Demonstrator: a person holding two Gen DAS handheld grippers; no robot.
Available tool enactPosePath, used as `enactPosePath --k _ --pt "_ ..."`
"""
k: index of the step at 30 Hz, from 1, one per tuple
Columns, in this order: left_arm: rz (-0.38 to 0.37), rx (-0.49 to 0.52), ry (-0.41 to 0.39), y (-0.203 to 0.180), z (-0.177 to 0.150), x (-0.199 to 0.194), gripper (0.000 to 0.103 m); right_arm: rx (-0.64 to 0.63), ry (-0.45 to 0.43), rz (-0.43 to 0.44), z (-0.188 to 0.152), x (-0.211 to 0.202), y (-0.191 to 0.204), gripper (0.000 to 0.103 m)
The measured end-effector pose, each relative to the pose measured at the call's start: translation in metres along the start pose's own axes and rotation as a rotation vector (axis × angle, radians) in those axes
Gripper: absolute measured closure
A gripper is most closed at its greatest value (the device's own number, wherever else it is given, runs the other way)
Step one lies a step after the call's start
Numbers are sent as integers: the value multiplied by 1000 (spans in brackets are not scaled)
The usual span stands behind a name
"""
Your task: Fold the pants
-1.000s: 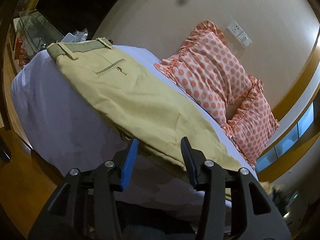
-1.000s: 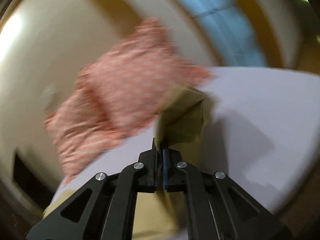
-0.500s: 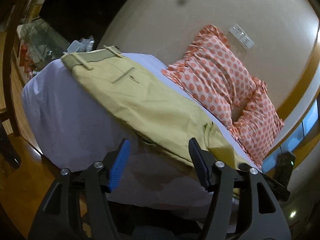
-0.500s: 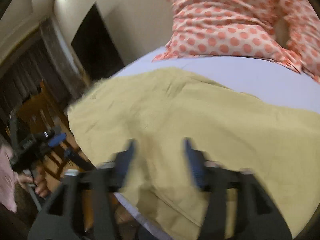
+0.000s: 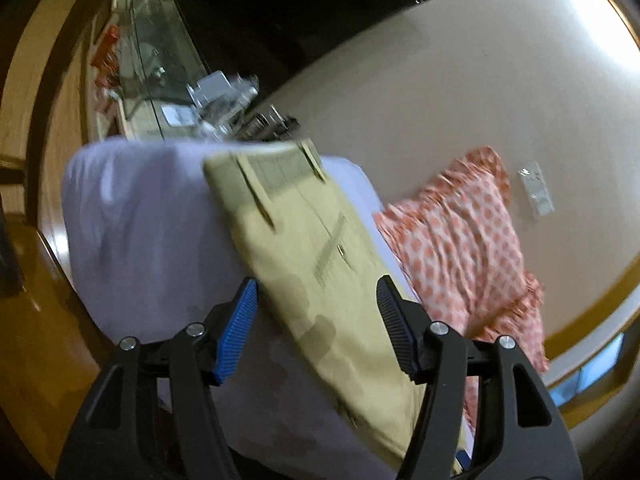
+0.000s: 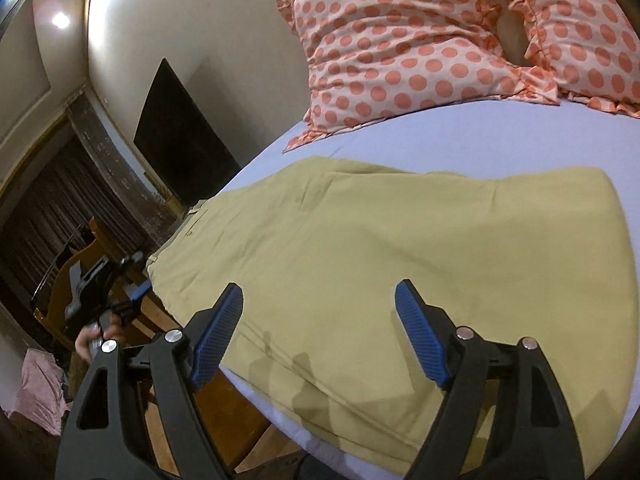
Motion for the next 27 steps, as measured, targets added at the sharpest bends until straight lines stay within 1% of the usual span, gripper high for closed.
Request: enactPosePath --k 3,6,10,13,16,18,19,20,22,24,27 --pt "21 -39 21 7 10 11 42 0 5 8 -2 3 3 23" --pt "33 -46 11 7 14 13 42 1 7 11 -2 5 4 23" --pt "37 -54 5 7 17 19 41 11 12 10 -2 8 2 23" --pt "31 -101 10 10 24 27 41 18 21 14 -3 12 1 23" --pt "31 -116 23 9 28 36 42 19 26 21 -5 15 3 23" --pt "39 -105 51 5 26 44 58 19 28 25 -5 16 4 23" --pt "33 -102 67 4 25 48 80 21 29 26 -5 16 4 23" --pt "32 -94 84 3 23 52 90 22 28 27 -5 17 4 23" --pt "53 -34 79 -8 24 54 94 24 23 27 -4 16 3 23" --pt "72 57 69 -28 27 52 95 25 14 25 -3 12 2 23" --pt "72 278 41 -93 24 48 96 34 -14 19 1 3 -3 23"
Point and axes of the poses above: each gripper's, at about its wrist camera, not at the fingertips, and x roughly the way its jaws point, y to its left, z to its top, the point moved 4 cm from there along x, roughly the way its jaws point, and after that the axes turned 3 degrees about -y, right-handed, at the moved point
